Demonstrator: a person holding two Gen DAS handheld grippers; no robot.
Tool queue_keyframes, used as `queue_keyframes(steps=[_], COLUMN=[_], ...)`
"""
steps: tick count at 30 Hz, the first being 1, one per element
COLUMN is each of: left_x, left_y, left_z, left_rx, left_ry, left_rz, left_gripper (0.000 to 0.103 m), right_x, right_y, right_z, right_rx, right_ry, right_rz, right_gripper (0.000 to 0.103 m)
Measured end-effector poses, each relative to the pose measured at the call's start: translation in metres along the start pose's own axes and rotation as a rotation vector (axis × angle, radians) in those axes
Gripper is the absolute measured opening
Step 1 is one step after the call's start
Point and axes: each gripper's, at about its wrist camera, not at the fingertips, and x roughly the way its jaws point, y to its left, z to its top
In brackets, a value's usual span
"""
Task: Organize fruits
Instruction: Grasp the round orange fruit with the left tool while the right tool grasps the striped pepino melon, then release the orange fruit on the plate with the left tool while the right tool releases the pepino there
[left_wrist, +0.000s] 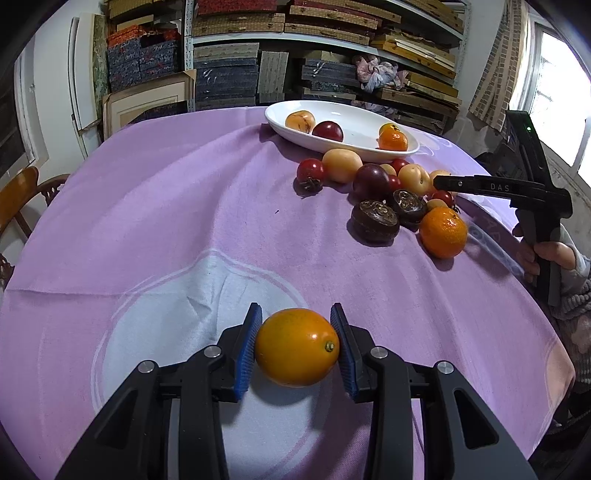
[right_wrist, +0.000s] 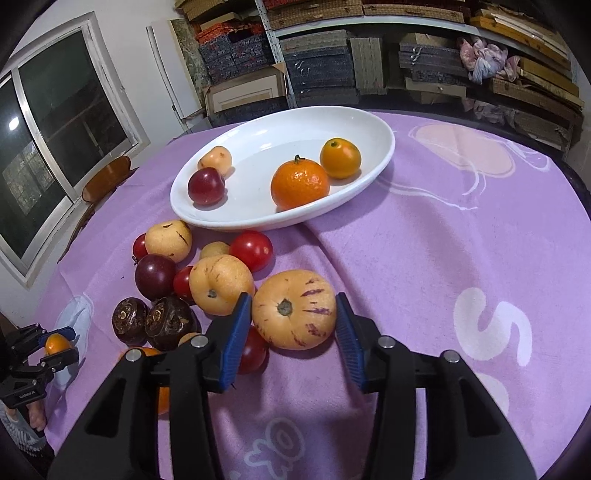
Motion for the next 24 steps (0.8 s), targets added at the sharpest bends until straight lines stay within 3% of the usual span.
queue_keyframes(steps=[6, 12, 19, 24], left_x=[0.005, 0.023, 0.109, 0.172], left_y=[0.000, -0.007, -0.021, -0.020], left_z=[0.039, 0.144, 0.259, 0.286], left_rx=[0.032, 0.075, 0.047, 0.021], left_ry=[-0.012, -0.064, -0.034, 0.044], left_rz=[0.006, -0.014, -0.011, 0.016], left_gripper=[0.039, 0.039, 0.039, 0.039], right_x=[-0.021, -0.034, 0.024, 0.082], right_y=[0.002, 0.014, 0.025, 0.026], right_z=[0.004, 0.055, 0.128, 0.152], right_rx=[-0.007, -0.056, -0.074, -0.103], right_ry=[-0.072, -0.108, -0.084, -0.005], right_rz=[-0.038, -0.065, -0.108, -0.146], right_gripper=[0.045, 0.045, 0.045, 0.045])
